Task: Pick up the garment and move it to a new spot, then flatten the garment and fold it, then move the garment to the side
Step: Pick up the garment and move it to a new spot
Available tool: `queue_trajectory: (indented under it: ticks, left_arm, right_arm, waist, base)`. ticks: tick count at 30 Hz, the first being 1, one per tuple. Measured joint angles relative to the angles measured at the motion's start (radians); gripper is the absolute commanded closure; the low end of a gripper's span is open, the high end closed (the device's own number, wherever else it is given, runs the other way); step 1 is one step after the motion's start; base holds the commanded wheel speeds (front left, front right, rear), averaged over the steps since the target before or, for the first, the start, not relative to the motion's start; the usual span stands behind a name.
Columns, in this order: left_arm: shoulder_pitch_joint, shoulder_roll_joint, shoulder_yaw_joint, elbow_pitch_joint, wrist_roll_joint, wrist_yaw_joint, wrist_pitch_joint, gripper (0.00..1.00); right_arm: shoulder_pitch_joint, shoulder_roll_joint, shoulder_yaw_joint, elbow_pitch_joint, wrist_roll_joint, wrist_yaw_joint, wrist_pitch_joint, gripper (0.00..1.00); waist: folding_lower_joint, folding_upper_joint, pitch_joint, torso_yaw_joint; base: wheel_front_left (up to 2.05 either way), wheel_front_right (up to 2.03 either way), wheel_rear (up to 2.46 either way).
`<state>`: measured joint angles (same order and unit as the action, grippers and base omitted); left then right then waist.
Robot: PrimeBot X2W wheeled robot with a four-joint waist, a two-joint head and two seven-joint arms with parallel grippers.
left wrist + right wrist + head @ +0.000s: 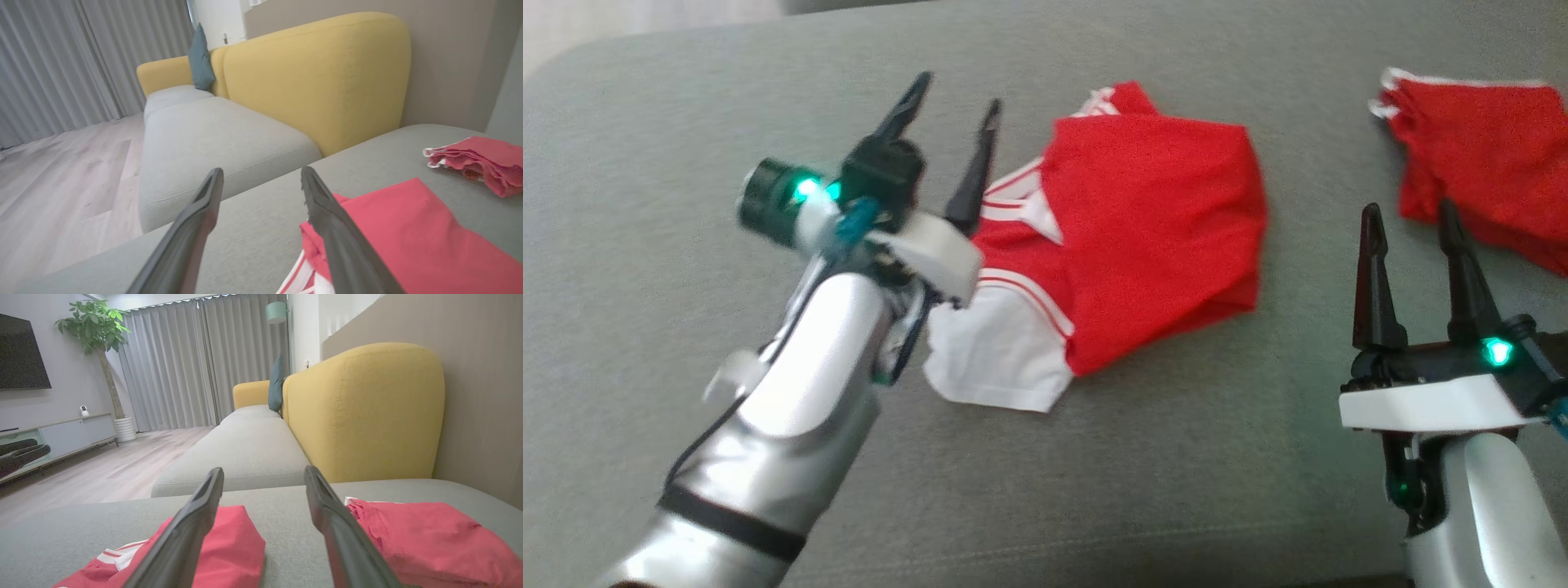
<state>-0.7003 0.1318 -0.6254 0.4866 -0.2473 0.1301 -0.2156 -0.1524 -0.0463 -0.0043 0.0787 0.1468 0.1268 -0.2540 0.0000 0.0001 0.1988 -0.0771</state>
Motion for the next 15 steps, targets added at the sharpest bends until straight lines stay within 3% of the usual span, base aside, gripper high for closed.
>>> queue_trajectory:
  ticks: [7, 15]
  left_arm:
    - [0.146, 0.065, 0.037, -0.064, -0.041, 0.029, -0.015, 0.00]
    - [0.375, 0.081, 0.090, -0.178, -0.098, 0.073, -0.033, 0.00]
  right_arm:
    - [0.003, 0.000, -0.004, 0.008, -0.029, 0.000, -0.001, 0.00]
    - [0.041, 0.000, -0.002, 0.034, -0.035, 0.000, -0.001, 0.00]
  waist:
    - [0.0000, 0.0000, -0.039, 0.101]
    - [0.0000, 0.0000, -0.085, 0.177]
  base:
    - [0.00, 0.00, 0.00]
    - [0.00, 0.00, 0.00]
